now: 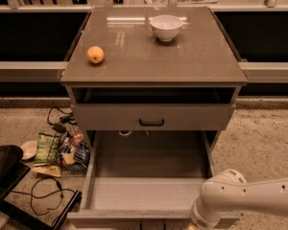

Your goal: Open middle drawer

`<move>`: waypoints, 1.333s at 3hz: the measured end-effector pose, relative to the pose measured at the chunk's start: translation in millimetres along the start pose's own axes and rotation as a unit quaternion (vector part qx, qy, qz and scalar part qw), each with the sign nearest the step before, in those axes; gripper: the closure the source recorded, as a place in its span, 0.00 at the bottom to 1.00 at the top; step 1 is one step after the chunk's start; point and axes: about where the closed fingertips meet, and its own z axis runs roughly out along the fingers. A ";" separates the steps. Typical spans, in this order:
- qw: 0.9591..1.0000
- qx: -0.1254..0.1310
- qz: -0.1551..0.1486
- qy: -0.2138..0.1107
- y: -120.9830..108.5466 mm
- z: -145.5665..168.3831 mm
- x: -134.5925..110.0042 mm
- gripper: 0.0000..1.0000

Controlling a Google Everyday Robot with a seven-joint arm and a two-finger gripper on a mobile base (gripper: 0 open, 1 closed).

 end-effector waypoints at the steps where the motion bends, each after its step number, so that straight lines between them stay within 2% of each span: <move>1: 1.000 0.002 -0.019 -0.014 -3.2 -44.1 -4.4 0.00; 2: 0.998 0.019 -0.062 -0.019 -3.1 -133.1 -18.4 0.00; 3: 0.986 0.046 -0.159 0.036 22.9 -206.2 -44.2 0.00; 4: 0.969 0.120 -0.200 0.086 52.2 -329.6 -75.4 0.00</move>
Offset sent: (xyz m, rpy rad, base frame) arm 0.0311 -0.0216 0.2522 -0.0113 -0.1126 0.2838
